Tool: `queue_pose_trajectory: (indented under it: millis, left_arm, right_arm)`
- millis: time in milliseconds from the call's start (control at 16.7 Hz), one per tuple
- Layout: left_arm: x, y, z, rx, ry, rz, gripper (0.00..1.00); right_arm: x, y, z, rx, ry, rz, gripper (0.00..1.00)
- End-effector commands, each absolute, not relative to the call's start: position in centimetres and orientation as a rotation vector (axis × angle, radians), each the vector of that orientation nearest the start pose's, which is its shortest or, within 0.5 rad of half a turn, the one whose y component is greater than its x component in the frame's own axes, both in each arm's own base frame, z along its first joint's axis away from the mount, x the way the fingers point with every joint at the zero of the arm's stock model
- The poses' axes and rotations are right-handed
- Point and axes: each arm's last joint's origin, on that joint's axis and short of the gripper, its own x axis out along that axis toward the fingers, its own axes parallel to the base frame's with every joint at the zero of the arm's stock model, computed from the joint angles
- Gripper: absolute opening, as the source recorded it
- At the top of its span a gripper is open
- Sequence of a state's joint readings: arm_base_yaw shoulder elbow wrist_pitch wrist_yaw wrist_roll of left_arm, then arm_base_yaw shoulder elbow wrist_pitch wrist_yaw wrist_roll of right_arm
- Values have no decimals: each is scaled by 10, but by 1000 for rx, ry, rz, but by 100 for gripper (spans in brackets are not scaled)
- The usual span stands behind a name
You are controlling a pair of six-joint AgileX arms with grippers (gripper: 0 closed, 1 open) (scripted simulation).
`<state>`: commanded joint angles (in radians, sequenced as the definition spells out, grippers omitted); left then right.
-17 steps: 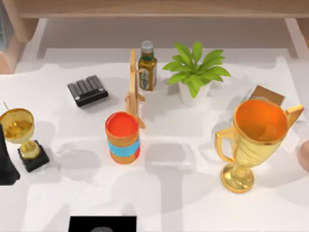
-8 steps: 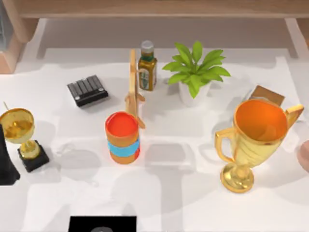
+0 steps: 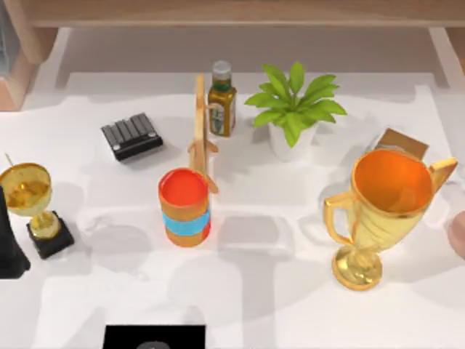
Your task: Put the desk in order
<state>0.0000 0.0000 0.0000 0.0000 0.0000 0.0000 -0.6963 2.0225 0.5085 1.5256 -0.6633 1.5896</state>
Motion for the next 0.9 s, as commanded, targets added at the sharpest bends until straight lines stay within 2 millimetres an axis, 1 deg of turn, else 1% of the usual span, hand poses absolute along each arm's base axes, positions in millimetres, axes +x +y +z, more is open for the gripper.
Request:
queue_pose_trajectory:
  millis: [240,360,480,720,840,900]
  left_arm:
    - [106,-1,160,0,0,0,100]
    - [106,-1,160,0,0,0,100]
    - [106,-1,160,0,0,0,100]
    - [106,-1,160,0,0,0,100]
    - [106,-1,160,0,0,0,100]
    - [106,-1,160,0,0,0,100]
  right_arm:
    - [248,-180,96,1571,-8,-8,0]
    - [249,-180,92,1574,4,-24,0]
    - [260,-179,90,1580,14,-27,0]
    - [291,-184,94,1563,-5,-12,0]
    - [306,-182,94,1565,-2,-14,0]
    - [310,-181,93,1570,1,-20,0]
